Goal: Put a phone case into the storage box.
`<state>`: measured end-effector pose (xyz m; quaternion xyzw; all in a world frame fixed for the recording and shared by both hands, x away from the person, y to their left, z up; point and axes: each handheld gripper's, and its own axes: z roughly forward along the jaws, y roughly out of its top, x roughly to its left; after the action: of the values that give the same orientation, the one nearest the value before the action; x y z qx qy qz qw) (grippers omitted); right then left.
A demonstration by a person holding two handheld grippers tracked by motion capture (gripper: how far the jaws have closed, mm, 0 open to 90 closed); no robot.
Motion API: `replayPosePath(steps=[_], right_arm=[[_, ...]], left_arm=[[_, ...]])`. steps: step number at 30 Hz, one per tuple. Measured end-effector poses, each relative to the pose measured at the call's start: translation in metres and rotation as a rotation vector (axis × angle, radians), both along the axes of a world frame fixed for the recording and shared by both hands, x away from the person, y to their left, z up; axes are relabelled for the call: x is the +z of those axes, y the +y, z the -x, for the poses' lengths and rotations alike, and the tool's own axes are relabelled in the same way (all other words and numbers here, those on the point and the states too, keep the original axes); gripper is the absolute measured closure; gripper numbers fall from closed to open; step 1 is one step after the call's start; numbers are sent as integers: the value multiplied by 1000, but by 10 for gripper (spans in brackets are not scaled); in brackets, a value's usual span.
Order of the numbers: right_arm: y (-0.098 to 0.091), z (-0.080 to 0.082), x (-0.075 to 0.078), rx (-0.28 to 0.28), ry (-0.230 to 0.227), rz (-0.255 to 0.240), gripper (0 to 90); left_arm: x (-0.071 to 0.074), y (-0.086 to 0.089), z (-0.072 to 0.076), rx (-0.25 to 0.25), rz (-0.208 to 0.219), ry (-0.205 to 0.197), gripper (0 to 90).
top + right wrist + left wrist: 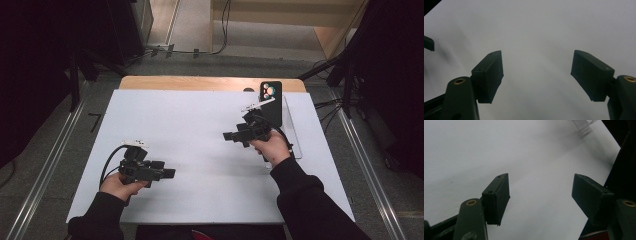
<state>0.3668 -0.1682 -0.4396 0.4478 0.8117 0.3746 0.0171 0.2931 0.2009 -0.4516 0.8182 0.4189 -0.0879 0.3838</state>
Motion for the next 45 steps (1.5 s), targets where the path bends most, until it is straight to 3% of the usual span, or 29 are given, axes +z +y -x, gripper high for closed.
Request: replayPosePath(steps=[6,15,31,37,45], right_arm=[[3,15,-3,54,-22,6,256],[-3,36,-8,75,-36,23,256],[-15,64,-16,98,-21,27,253],[-19,74,-22,118,-14,30,250],[-25,85,-28,143,-3,42,246]], left_arm=[[-1,-1,1,-11,-6,-8,300],[-2,0,1,-19,-6,-22,300],[-3,-1,2,-27,-6,-34,300],[-2,-2,4,-42,0,-82,301],[-4,-4,6,-64,-1,-81,301]])
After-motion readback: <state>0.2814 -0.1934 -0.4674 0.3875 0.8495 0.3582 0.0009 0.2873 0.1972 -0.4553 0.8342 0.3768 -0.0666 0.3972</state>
